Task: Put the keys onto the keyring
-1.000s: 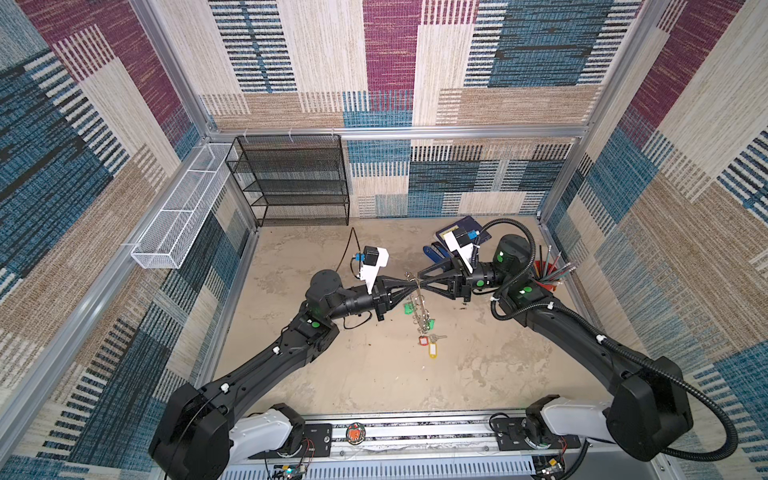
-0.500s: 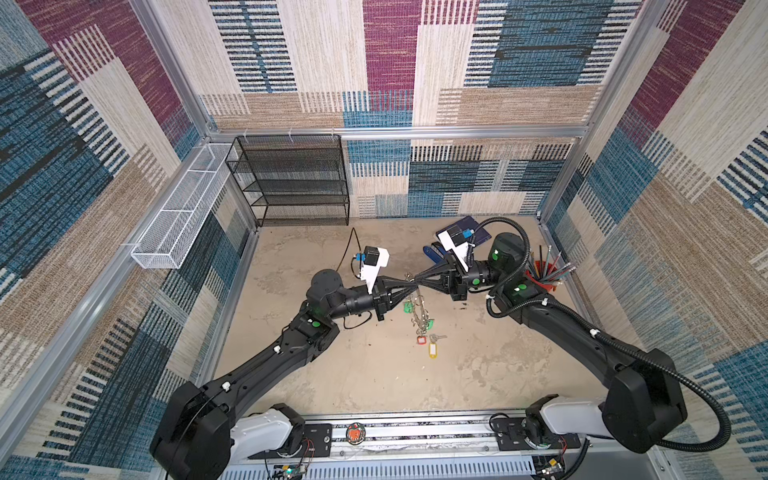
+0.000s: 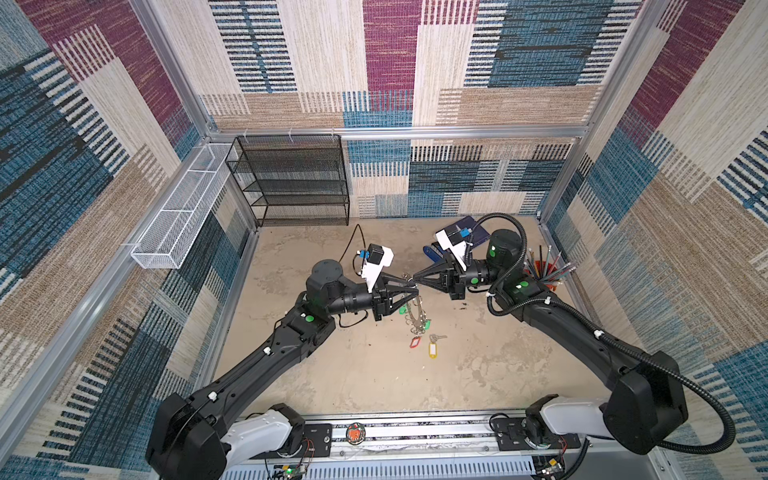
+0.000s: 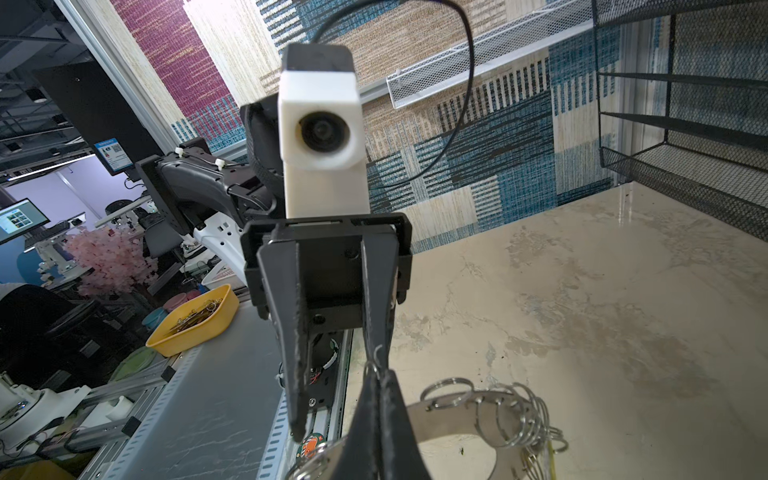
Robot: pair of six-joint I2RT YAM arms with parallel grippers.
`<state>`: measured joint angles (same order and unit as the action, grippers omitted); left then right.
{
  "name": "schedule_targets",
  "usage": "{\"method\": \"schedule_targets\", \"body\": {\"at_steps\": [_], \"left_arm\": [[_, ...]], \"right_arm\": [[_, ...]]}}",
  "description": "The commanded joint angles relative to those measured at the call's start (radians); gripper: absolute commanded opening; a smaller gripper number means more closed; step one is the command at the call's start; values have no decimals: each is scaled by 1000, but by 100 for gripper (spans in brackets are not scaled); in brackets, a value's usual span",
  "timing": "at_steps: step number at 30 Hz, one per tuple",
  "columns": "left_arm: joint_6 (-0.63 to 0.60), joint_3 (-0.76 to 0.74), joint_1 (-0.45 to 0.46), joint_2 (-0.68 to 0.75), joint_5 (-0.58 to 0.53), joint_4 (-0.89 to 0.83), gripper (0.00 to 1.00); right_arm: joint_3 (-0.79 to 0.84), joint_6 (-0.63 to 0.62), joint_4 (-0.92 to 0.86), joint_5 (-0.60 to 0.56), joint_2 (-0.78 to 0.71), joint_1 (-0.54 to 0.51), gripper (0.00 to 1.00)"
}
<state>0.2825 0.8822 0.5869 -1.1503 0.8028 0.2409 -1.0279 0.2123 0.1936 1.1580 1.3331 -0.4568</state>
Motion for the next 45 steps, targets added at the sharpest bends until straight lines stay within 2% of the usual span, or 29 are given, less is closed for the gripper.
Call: {"method": "schedule_targets", "body": {"at_steps": [1, 8, 13, 16, 27, 40, 45], "left_arm": [[-157, 53, -14, 12, 53, -247, 40], [-382, 222, -48, -23, -22, -607, 45], [-449, 295, -57, -56, 4, -701, 46], [-488, 332, -59, -74, 9, -749, 42], [-488, 366, -61, -103, 53, -762, 34], [-495, 385, -61, -136, 84, -792, 11], [-462, 375, -61, -137, 88, -753, 11]], "right_arm": [[-17, -50, -51, -35, -9, -7, 0], [-11, -79, -92, -42, -24, -26, 0], [-9, -83, -97, -23, -26, -31, 0], [-12, -88, -102, -16, -24, -34, 0], [-21, -119, -135, -17, -13, -51, 0], [-28, -124, -141, -15, -9, -57, 0], [-30, -130, -151, -12, -3, -58, 0]]}}
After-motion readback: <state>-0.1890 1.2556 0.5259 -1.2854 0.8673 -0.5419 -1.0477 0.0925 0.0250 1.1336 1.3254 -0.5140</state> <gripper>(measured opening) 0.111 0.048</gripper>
